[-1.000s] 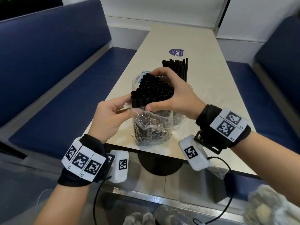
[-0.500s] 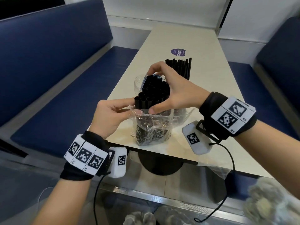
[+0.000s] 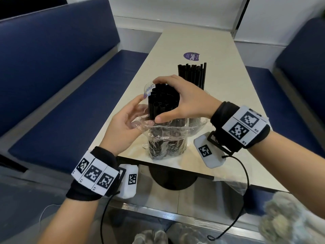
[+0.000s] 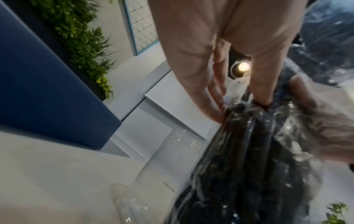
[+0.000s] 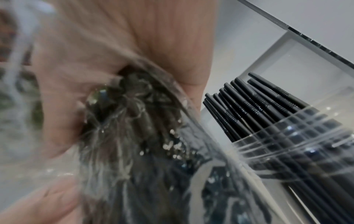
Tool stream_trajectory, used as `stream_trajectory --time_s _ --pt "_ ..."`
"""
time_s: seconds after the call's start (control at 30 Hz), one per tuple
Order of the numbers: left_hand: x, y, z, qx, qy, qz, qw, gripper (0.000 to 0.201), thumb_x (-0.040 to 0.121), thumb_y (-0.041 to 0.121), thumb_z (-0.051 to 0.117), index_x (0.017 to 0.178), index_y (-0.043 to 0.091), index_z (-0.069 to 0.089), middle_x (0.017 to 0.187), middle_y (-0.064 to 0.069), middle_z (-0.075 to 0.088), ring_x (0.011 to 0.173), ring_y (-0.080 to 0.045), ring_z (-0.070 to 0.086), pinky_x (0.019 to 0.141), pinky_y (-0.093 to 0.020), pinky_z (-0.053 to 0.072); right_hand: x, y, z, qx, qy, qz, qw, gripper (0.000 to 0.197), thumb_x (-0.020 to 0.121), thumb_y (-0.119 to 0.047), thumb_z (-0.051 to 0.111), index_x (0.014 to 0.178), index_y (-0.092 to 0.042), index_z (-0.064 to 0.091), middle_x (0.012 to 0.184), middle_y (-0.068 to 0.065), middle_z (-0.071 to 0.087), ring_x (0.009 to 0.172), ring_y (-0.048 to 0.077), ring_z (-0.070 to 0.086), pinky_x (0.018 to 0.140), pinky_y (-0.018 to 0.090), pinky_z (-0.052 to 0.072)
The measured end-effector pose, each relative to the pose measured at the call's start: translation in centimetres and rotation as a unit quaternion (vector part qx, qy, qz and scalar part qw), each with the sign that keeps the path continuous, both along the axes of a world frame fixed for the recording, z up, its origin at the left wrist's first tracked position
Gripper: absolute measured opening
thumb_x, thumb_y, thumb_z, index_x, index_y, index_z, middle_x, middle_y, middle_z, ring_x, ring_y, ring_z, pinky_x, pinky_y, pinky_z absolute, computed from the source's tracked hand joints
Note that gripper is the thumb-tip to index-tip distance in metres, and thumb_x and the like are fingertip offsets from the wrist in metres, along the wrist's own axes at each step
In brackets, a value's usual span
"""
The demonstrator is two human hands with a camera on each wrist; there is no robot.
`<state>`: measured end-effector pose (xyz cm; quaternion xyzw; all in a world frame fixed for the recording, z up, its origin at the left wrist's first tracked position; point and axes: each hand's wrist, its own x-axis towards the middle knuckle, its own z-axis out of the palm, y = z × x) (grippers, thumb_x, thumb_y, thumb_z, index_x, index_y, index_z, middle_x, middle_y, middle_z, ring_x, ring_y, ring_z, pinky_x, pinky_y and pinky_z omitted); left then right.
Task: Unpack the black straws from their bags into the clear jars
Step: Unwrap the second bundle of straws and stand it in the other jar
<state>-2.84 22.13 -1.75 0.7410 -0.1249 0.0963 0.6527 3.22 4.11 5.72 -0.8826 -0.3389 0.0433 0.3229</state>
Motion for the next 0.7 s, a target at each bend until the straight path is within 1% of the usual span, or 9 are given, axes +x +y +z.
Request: stream_trajectory --time_s 0.07,0.17,0.3,0.37,0.43,0.47,0.5,0.6,0.7 --pt "-0.3 -0.3 0.2 0.058 -0.014 -0.018 0.998 0.074 0.076 0.008 0.073 0.131 0.034 0.031 0.121 0.018 0.048 0.110 0.020 0.048 0.090 -0.003 0.040 0.0 0.1 0.0 -0.006 0.005 -0.011 1.000 0.086 0.062 -0.039 0.082 0.135 -0.022 0.039 0.130 0.003 0.048 0.119 0.014 0.047 0.096 0.015 0.033" --pt "-0.4 -1.2 0.2 0.045 0.004 -0.033 0.998 0.095 0.059 0.034 0.075 0.136 0.032 0.019 0.132 0.021 0.036 0.124 0.010 0.041 0.099 -0.008 0.038 -0.1 0.5 -0.2 0.003 0.020 -0.008 1.000 0.085 0.062 -0.037 0.082 0.134 -0.023 0.040 0.128 0.005 0.049 0.117 0.017 0.048 0.099 0.020 0.035" --pt "0.3 -2.7 0.0 -0.001 0.003 -0.024 1.000 0.131 0.047 0.028 0.089 0.144 0.026 0.002 0.130 0.022 0.034 0.116 0.018 0.045 0.095 -0.010 0.042 -0.1 0.8 -0.2 0.021 0.039 0.000 0.999 0.087 0.061 -0.034 0.084 0.134 -0.020 0.038 0.132 0.005 0.047 0.119 0.015 0.046 0.100 0.021 0.036" --pt "0.9 -3.0 -0.4 -0.037 0.007 -0.012 0.999 0.129 0.045 0.022 0.086 0.146 0.022 0.006 0.126 0.018 0.037 0.111 0.014 0.051 0.090 -0.012 0.047 -0.1 0.7 -0.5 0.042 0.047 0.002 0.998 0.088 0.061 -0.032 0.084 0.135 -0.019 0.038 0.130 0.005 0.045 0.117 0.013 0.045 0.100 0.019 0.037" --pt "1.2 -3.1 -0.7 -0.090 0.035 -0.007 0.995 0.127 0.036 0.021 0.094 0.139 0.028 0.021 0.129 0.007 0.042 0.114 -0.003 0.055 0.093 -0.031 0.052 -0.3 0.7 -0.9 0.067 0.048 0.009 0.997 0.089 0.060 -0.032 0.084 0.135 -0.020 0.038 0.124 0.002 0.043 0.113 0.009 0.044 0.095 0.007 0.035" --pt "1.4 -3.2 -0.9 -0.108 0.049 -0.010 0.993 0.120 0.035 0.019 0.092 0.135 0.027 0.026 0.132 -0.001 0.044 0.117 -0.012 0.055 0.094 -0.042 0.052 -0.4 0.7 -1.0 0.076 0.044 0.015 0.996 0.088 0.059 -0.034 0.084 0.134 -0.021 0.040 0.123 0.000 0.041 0.114 0.008 0.043 0.094 0.003 0.033" --pt "1.6 -3.2 -1.0 -0.115 0.059 -0.008 0.992 0.112 0.037 0.016 0.088 0.133 0.023 0.029 0.135 -0.009 0.043 0.119 -0.021 0.054 0.092 -0.048 0.052 -0.4 0.7 -1.1 0.083 0.040 0.024 0.995 0.086 0.057 -0.038 0.082 0.133 -0.021 0.043 0.124 -0.001 0.042 0.116 0.007 0.044 0.095 0.002 0.032" --pt "2.2 -3.3 -1.2 -0.071 0.062 0.013 0.995 0.095 0.046 0.011 0.085 0.127 0.021 0.037 0.133 -0.015 0.043 0.121 -0.032 0.053 0.091 -0.044 0.051 -0.7 0.7 -1.3 0.102 0.046 0.041 0.993 0.082 0.055 -0.049 0.075 0.127 -0.021 0.050 0.128 -0.001 0.050 0.120 0.009 0.048 0.103 0.015 0.037" --pt "2.1 -3.5 -1.3 -0.039 0.033 0.016 0.999 0.099 0.039 0.021 0.090 0.119 0.032 0.034 0.133 -0.015 0.042 0.114 -0.016 0.057 0.087 -0.029 0.054 -0.7 0.7 -1.1 0.087 0.026 0.021 0.996 0.080 0.055 -0.052 0.074 0.125 -0.022 0.052 0.126 -0.001 0.056 0.119 0.012 0.048 0.103 0.021 0.037"
